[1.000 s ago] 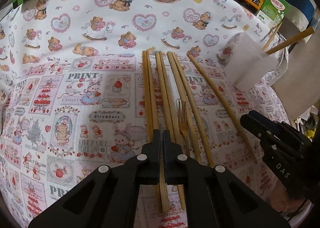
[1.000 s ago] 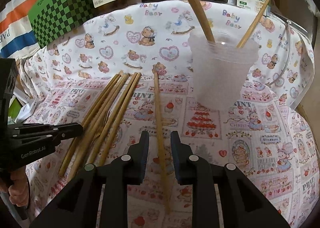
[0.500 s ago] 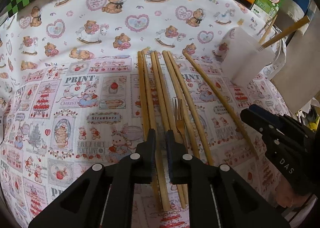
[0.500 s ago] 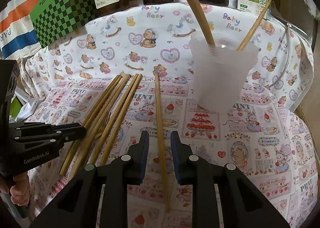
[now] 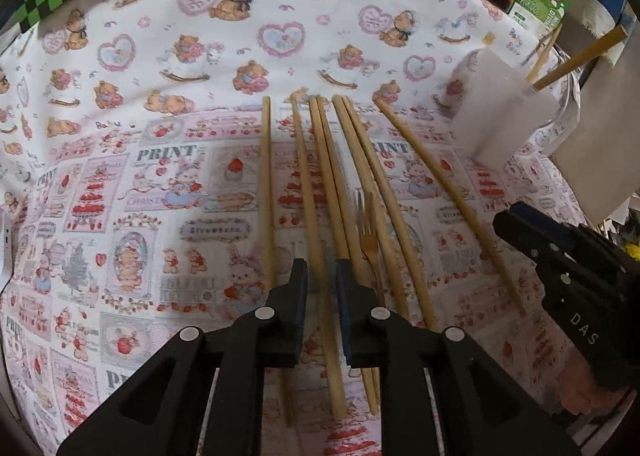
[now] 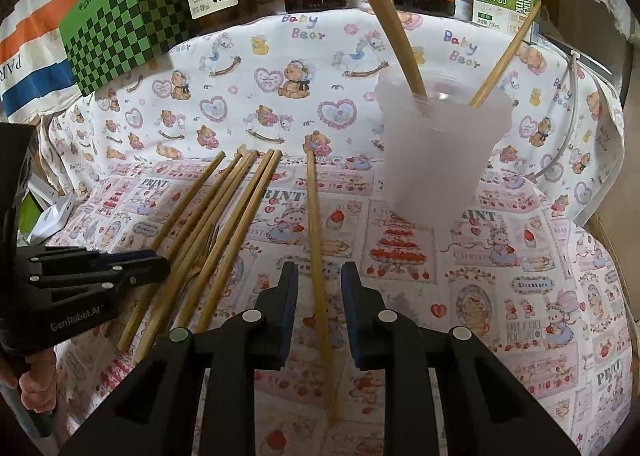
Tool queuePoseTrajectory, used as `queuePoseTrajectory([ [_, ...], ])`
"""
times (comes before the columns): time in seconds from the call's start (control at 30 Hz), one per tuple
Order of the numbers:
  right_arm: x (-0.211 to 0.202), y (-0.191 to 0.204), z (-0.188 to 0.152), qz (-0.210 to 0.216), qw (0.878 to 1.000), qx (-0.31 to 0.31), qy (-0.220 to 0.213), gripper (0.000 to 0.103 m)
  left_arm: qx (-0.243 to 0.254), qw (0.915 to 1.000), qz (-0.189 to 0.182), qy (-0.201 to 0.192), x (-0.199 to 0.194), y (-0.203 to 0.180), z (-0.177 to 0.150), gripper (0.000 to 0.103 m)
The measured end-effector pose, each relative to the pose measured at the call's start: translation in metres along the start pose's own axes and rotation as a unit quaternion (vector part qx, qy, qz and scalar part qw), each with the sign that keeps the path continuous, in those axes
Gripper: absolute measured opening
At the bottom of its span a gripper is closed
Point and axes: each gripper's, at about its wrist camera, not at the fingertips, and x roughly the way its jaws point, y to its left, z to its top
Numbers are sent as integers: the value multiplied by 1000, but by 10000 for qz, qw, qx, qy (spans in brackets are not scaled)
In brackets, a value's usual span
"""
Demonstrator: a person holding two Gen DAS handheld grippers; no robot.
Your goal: Organize utensils
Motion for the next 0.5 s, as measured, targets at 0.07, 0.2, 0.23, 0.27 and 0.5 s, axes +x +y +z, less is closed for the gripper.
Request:
queuePoseTrajectory([
  [0.07,-1,0,1,-26,10000,2,-5,24,43,9999,148,30,3,0,-1,13],
  [0.2,2,1,0,-46,9999,-24,122,24,171,9994,279,54,4,-4,-2,13],
  [0.23,3,1,-1,-6,9999,-28,161,24,266,9990,345,58,4,-6,-3,14],
  [0.27,4,2,-1,32,9998,-42,198,24,372,9984,427,51,4,-9,-4,14],
  [0.5,14,1,-5,3,9990,-26,438,24,280,9985,439,-183,-6,-7,1,6],
])
